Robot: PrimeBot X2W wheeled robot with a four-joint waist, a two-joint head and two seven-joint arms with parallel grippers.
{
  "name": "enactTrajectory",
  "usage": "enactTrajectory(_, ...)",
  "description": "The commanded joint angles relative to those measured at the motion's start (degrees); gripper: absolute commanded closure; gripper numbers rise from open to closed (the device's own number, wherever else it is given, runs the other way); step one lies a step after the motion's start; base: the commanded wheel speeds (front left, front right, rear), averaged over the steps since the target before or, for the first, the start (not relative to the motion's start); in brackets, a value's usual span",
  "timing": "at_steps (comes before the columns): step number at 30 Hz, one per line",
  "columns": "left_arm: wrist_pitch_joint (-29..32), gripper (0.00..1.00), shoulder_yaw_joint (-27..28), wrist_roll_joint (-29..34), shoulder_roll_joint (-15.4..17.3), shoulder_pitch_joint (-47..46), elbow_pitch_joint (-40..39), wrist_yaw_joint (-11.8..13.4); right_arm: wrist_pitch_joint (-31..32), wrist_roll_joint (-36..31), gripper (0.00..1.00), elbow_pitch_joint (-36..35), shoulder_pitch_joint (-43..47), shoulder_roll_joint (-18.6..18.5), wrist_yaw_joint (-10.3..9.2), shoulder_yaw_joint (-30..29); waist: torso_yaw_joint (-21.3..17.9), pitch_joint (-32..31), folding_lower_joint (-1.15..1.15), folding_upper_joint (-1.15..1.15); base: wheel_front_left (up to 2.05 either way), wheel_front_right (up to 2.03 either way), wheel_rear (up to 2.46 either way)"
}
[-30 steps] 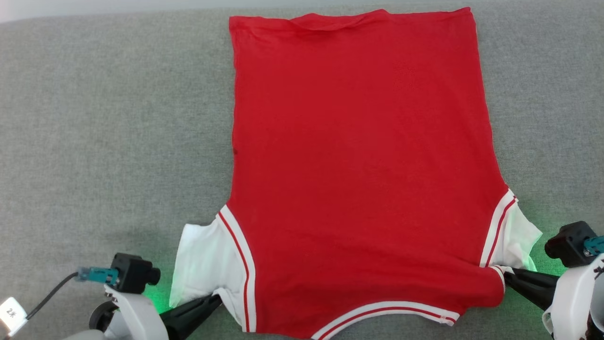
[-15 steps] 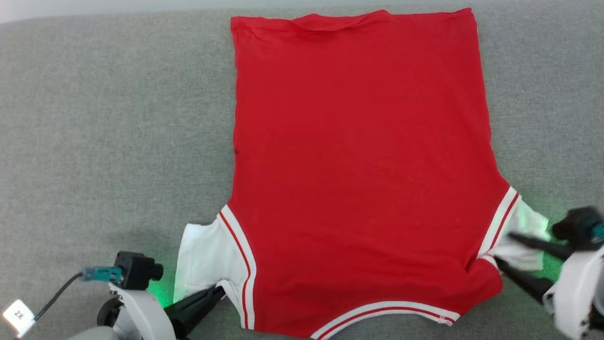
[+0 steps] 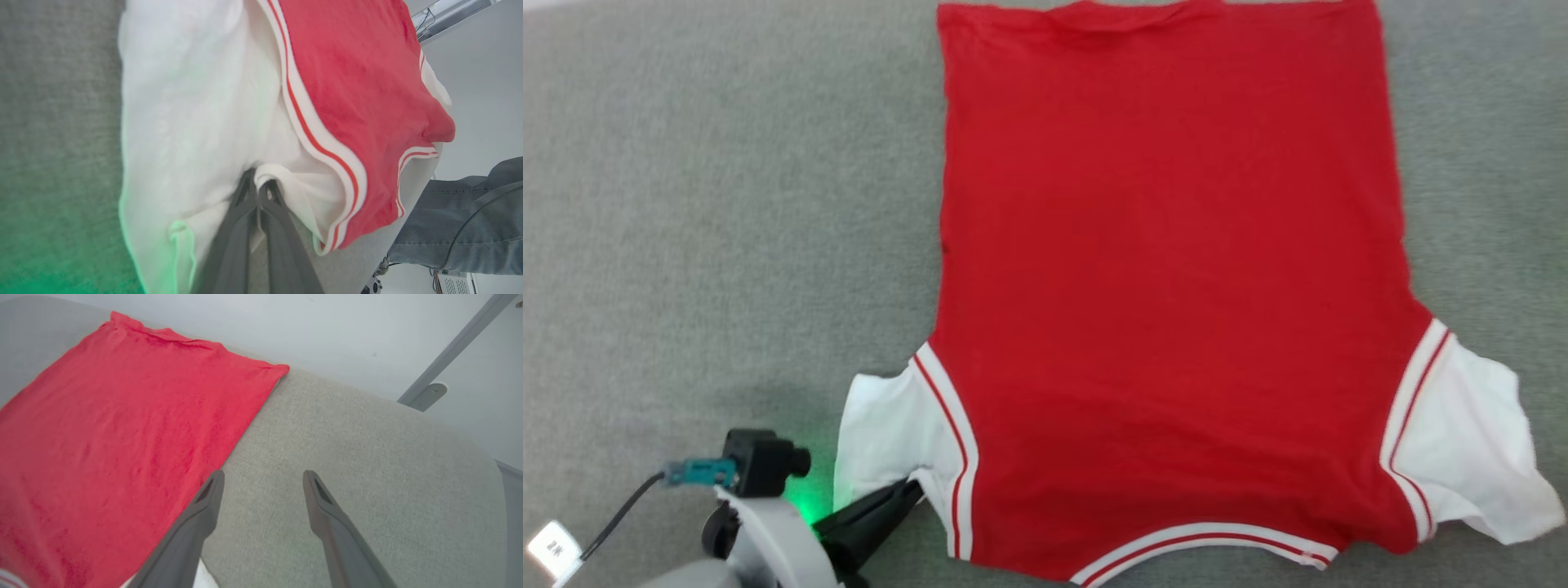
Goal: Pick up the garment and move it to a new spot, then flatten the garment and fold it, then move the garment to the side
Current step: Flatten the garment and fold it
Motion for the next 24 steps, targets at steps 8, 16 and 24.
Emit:
enactTrajectory(8,3.30,1.00,-1.09,2.27,-8.43,-6.11,0.41,0.40,22.63,-13.30,0.00,23.62,-22.99,21.89,-0.09,-5.23,7.90,6.64,0.00,0.00,0.00,0.00,0.00)
enactTrajectory(16,4.25,1.00,-1.96,1.97,-11.28,-8.51,1.22,0.57,33.85,-25.30,0.00,43.74,-35.78,33.40,-0.09,-9.05,12.99,11.23,0.00,0.00,0.00,0.00,0.00)
enactTrajectory(24,3.94,1.00,-2.74,1.38,-12.34,-9.08,2.19,0.85,34.70,-35.03,0.00,55.25,-41.74,38.10,-0.09,-12.82,14.64,13.53,0.00,0.00,0.00,0.00,0.00)
